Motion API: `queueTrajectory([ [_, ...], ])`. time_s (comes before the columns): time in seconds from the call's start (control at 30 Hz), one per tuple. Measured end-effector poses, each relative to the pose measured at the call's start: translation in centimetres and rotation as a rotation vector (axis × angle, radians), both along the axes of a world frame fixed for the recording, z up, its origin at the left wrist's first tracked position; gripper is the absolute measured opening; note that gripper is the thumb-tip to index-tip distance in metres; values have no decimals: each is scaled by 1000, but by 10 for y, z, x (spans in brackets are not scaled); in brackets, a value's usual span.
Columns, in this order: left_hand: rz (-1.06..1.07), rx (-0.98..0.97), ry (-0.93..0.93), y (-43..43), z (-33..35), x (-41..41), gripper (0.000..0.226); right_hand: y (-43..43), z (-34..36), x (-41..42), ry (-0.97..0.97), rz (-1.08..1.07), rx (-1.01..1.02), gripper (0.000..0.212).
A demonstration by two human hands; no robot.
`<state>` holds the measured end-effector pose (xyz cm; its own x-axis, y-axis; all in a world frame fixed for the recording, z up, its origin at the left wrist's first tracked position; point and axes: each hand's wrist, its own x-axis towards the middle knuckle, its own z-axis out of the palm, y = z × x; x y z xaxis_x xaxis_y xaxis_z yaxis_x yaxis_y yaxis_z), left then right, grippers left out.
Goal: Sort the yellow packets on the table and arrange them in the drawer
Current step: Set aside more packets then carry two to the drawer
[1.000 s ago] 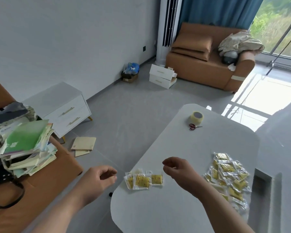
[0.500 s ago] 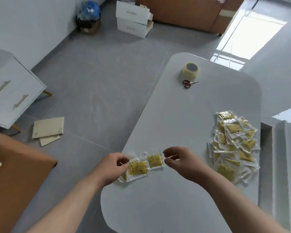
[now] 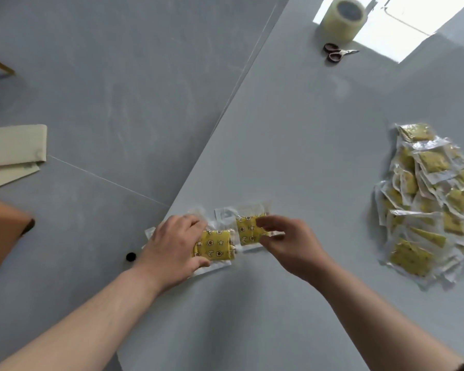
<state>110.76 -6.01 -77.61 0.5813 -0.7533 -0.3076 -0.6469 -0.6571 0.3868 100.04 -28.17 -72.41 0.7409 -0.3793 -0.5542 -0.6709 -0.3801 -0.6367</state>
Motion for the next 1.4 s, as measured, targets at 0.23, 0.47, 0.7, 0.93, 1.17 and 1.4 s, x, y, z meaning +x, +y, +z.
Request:
queueTrajectory([
  [0.23,27,-61,-155,-13,-5,-4,70,-5,-14,16,-23,41,-98,34],
  [0.47,117,-108,-60,-21,11,0,39,-13,-23,36,60,414,-370,63],
  [0.7,584,-157,325,7,38,21,16,-11,-26,42,167,620,-540,73],
  [0.93,727,-232,487,38,47,29,23,-12,-29,37,220,452,-408,38],
  [1.17,647,-12,249,25,17,-12,21,-18,-21,25,217,182,-278,22],
  [1.4,650,22,72,20,13,-30,38,-22,-17,14,99,-44,-143,11],
])
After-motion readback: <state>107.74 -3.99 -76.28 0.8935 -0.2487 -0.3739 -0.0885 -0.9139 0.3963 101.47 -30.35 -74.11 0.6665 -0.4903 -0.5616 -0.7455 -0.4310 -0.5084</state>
